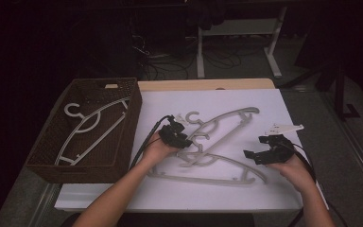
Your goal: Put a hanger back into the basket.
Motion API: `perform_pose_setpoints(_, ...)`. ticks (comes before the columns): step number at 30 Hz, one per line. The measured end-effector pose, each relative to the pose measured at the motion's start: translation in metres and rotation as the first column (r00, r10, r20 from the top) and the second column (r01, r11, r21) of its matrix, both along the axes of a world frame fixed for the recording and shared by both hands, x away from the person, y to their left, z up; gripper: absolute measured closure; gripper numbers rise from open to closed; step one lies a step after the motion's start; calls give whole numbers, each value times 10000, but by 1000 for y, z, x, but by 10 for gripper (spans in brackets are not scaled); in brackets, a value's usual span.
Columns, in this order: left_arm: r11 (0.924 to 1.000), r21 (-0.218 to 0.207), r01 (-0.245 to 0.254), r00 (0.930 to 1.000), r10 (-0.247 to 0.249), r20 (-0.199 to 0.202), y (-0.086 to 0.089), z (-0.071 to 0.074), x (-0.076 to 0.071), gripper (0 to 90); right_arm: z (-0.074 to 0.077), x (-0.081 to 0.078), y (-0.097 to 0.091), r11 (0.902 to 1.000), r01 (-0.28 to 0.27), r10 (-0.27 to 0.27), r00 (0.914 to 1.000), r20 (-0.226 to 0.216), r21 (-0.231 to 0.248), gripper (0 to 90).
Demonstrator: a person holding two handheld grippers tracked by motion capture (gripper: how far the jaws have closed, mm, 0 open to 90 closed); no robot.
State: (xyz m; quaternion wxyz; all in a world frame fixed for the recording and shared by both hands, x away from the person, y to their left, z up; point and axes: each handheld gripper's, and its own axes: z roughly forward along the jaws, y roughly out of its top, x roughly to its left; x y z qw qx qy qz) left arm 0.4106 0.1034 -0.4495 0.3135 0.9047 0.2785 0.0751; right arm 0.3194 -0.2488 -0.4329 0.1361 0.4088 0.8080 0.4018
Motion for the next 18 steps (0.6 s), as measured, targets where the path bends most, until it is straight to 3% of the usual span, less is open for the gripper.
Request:
perform_pose_setpoints(4, 9998, -175, -48, 9999, 46, -126, 2, -1, 6, 640, 0, 0, 0, 10000, -12, 12, 10000, 0, 16, 121)
perform_pose_setpoints(14, 10000, 82, -52, 9999, 53, -115, -10, 1, 24, 619, 0, 1, 0, 10000, -58, 57, 10000, 43, 76, 121)
perform_pose_setpoints(18, 9999, 135, -64, 9999, 65, -78, -11, 1, 25, 639, 1, 2, 1, 9999, -57, 56, 10000, 73, 95, 131)
